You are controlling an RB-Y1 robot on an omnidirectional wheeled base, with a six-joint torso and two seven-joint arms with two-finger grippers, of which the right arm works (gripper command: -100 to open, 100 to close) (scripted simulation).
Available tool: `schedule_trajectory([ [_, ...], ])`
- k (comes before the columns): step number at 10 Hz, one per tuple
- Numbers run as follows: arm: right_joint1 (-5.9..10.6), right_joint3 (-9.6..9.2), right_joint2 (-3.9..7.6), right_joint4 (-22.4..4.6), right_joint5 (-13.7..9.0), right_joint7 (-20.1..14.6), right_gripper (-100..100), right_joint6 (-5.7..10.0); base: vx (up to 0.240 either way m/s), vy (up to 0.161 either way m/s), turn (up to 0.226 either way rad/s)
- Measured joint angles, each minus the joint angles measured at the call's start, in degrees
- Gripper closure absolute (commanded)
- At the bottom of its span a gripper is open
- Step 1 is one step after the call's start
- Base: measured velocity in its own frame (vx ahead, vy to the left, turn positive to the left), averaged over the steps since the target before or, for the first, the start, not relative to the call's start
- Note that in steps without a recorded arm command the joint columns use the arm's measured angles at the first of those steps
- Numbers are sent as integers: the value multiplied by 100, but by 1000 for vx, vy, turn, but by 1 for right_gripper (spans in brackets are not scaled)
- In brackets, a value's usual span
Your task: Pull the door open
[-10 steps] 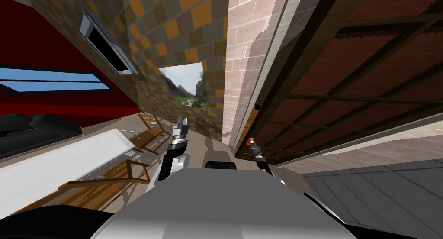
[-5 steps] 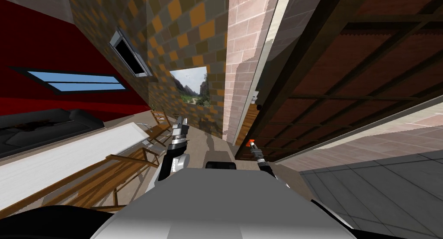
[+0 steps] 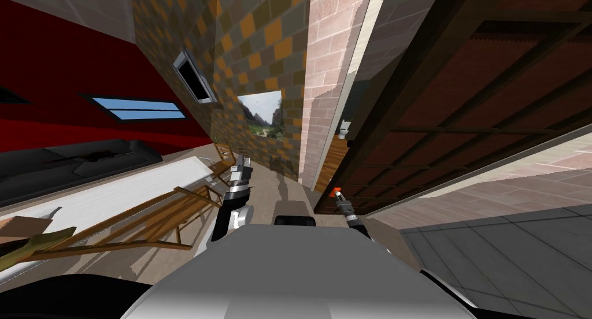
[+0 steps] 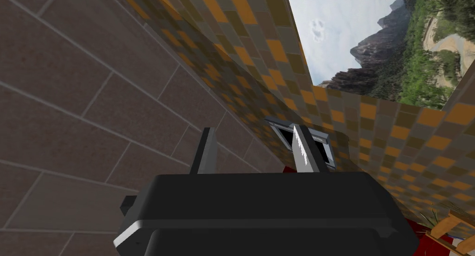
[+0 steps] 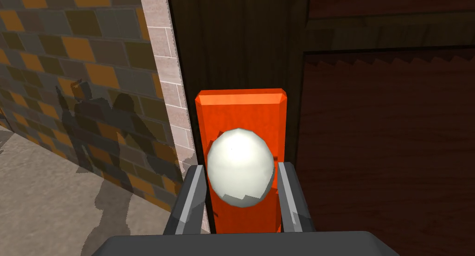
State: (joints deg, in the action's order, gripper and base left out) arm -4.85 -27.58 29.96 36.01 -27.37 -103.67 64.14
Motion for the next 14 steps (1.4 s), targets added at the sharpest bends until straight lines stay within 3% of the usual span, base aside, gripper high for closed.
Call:
schedule_trajectory([
  [3,-24,-159,55,-224,89,-169,100,315,-176,-65,97],
  [5,-53,-184,75,-246,97,-192,100,350,-203,-62,181],
  [10,-108,-306,175,-343,135,-320,100,622,-250,-93,171],
  [12,-94,-365,189,-507,160,-407,100,773,-159,-61,76],
  [13,-104,-374,186,-514,164,-414,-100,786,-130,-26,-116],
  [14,-76,-386,162,-645,169,-441,-100,868,-180,-10,-100],
])
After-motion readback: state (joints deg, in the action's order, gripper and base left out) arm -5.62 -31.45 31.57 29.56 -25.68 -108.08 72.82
